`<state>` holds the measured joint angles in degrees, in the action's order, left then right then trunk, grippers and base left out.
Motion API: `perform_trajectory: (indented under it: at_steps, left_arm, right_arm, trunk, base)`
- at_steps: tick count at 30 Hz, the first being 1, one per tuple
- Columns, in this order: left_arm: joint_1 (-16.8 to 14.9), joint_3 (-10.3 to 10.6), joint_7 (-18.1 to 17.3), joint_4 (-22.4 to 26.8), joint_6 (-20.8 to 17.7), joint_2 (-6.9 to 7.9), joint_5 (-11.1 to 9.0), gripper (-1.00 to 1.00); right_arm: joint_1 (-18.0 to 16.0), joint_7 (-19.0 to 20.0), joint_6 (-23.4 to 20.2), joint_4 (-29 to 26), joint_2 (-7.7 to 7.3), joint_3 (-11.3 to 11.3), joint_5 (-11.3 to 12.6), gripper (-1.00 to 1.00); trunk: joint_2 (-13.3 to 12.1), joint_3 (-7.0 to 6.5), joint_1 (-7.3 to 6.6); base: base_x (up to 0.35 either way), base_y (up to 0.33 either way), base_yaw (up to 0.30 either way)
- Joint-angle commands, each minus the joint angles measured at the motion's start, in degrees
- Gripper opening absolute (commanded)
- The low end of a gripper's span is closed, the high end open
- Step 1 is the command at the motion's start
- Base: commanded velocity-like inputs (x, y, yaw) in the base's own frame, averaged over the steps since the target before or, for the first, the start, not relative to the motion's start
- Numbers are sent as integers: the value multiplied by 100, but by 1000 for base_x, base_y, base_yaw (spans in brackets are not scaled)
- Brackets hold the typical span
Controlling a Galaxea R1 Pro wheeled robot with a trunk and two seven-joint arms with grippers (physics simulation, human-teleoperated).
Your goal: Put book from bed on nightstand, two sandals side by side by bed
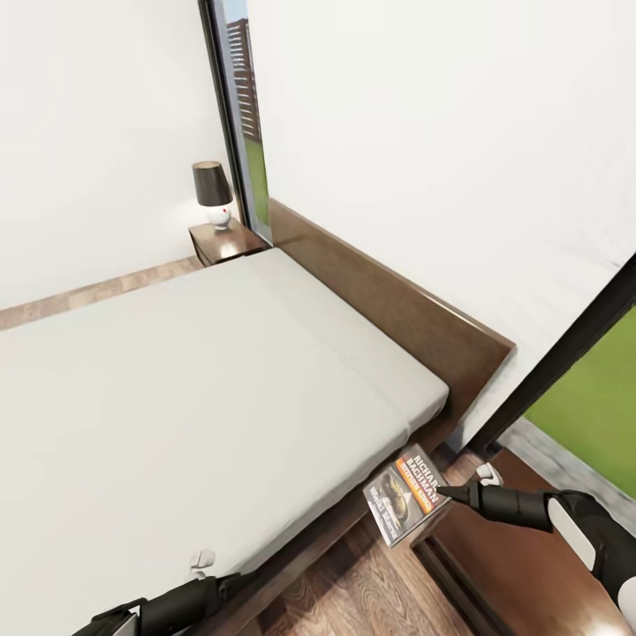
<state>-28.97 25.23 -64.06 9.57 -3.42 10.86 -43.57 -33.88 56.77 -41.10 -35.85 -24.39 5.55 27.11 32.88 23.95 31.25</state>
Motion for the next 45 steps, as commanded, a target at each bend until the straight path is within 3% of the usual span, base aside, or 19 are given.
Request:
perform_trajectory:
  at_steps: [1, 16, 24, 45]
  left_arm:
    - [-4, 43, -16, 1, -36, 4, -55, 100]
    - [-4, 51, 39, -29, -33, -13, -55, 100]
    - [-4, 43, 43, -189, -23, -157, -47, 100]
    - [-4, 43, 52, -263, 122, -163, -46, 100]
  right_arm:
    - [-4, -6, -30, 0, -6, 25, 40, -100]
    - [-4, -2, -33, 0, -5, 25, 48, -100]
    - [-4, -3, -36, 0, -4, 25, 49, -100]
    - [-4, -8, -30, 0, -5, 25, 43, -100]
  trunk:
    - [7, -3, 2]
    - [7, -145, 2]
    - [7, -221, 2]
    - [7, -420, 2]
  base:
    - [0, 0, 0]
    - [0, 0, 0]
    - [0, 0, 0]
    - [0, 0, 0]
